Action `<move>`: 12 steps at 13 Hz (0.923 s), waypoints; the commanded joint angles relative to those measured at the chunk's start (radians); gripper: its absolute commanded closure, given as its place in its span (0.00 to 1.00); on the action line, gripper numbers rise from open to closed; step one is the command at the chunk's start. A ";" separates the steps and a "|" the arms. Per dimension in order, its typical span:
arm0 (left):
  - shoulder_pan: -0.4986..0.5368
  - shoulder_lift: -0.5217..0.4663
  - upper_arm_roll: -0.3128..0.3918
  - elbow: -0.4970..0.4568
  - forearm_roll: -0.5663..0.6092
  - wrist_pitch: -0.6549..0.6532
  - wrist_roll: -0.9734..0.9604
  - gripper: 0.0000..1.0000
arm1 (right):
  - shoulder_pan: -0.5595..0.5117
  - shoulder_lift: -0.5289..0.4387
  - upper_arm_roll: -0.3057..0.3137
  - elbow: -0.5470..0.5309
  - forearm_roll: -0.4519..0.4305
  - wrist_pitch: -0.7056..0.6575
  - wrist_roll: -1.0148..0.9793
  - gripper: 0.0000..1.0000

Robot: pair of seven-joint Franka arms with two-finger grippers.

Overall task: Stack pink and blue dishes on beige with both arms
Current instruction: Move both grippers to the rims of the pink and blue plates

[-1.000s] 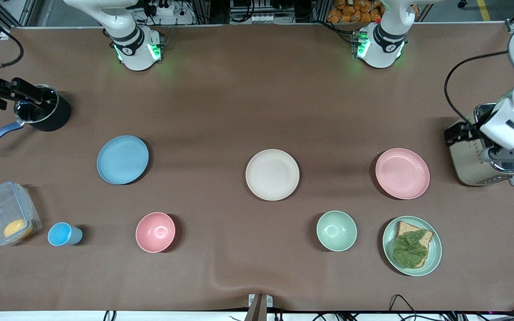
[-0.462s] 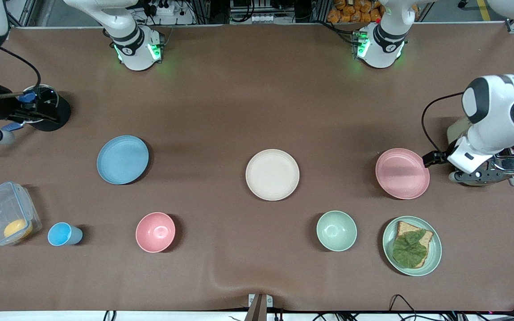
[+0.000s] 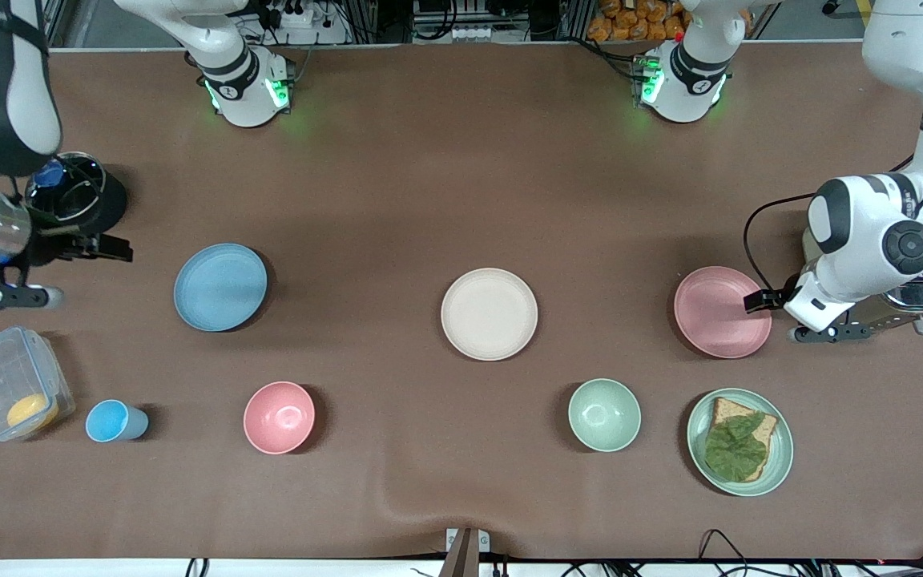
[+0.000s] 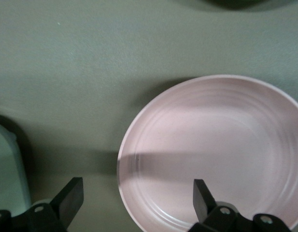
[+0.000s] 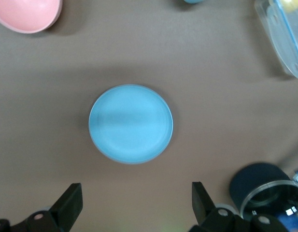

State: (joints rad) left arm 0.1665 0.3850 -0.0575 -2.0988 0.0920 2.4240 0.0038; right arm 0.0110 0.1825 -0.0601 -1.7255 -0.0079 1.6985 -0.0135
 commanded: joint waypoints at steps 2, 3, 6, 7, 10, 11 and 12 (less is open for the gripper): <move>0.025 0.015 -0.010 0.017 0.014 0.006 0.024 0.00 | -0.051 0.034 0.008 -0.190 -0.001 0.235 -0.005 0.00; 0.031 0.018 -0.010 0.019 0.015 0.006 0.025 0.00 | -0.066 0.055 0.009 -0.227 0.002 0.301 -0.006 0.00; 0.038 0.054 -0.010 0.032 0.015 0.006 0.025 0.00 | -0.098 0.144 0.011 -0.298 0.011 0.456 -0.025 0.00; 0.039 0.058 -0.010 0.036 0.015 0.006 0.025 0.00 | -0.108 0.173 0.011 -0.302 0.014 0.483 -0.060 0.00; 0.057 0.071 -0.012 0.039 0.015 0.006 0.027 0.00 | -0.158 0.236 0.011 -0.302 0.112 0.504 -0.182 0.06; 0.059 0.077 -0.012 0.040 0.015 0.006 0.028 0.01 | -0.172 0.247 0.011 -0.302 0.159 0.504 -0.233 0.12; 0.065 0.081 -0.013 0.040 0.012 0.006 0.033 0.05 | -0.180 0.261 0.011 -0.302 0.187 0.503 -0.265 0.16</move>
State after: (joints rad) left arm 0.2094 0.4491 -0.0581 -2.0759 0.0920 2.4270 0.0105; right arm -0.1321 0.4250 -0.0636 -2.0320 0.1163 2.2003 -0.2032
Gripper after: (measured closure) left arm 0.004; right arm 0.053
